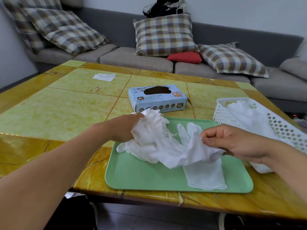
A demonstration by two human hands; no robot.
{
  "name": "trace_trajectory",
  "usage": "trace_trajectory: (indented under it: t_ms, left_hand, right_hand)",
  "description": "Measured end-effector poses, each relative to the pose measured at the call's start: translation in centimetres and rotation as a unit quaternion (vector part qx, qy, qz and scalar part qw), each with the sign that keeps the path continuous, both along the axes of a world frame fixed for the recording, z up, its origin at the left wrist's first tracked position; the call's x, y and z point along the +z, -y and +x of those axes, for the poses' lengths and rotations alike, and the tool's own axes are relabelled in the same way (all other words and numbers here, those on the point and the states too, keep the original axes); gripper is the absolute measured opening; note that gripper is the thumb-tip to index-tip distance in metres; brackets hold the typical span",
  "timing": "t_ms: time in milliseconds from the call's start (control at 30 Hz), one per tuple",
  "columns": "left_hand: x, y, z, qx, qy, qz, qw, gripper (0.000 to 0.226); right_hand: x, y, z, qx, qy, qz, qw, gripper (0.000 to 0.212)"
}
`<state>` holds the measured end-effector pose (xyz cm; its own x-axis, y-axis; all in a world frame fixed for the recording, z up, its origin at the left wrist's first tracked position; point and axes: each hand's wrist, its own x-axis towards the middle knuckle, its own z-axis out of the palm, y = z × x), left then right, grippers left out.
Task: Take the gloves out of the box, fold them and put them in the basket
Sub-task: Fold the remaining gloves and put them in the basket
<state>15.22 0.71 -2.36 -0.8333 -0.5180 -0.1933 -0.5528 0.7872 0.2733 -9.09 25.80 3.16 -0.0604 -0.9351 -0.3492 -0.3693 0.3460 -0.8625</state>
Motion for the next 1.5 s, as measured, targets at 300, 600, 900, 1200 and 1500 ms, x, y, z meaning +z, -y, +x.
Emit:
trace_trajectory:
  t_ms: [300,600,900,1200,1500]
  left_hand:
    - [4.5,-0.6,0.6,0.018,0.096,0.02,0.995,0.11]
    - [7.8,-13.1,-5.8,-0.069,-0.343,0.315,0.882,0.079]
    - [7.5,-14.0,-7.6,0.137,-0.417,0.56,0.702,0.026]
    - [7.9,-14.9,-7.8,0.063,-0.308,0.707,0.634,0.046]
    - [8.3,-13.5,-8.2,0.185,-0.296,0.588,0.73,0.043]
  right_hand:
    - [3.6,-0.5,-3.0,-0.284,0.305,-0.141,0.898,0.019]
    - [4.4,0.3,0.4,-0.208,0.452,-0.175,0.85,0.043]
    - [5.2,-0.7,-0.1,-0.127,0.227,-0.216,0.941,0.046]
    - [2.5,-0.2,0.6,-0.168,0.261,-0.157,0.938,0.032]
    - [2.3,0.3,0.0,-0.298,0.241,-0.102,0.918,0.045]
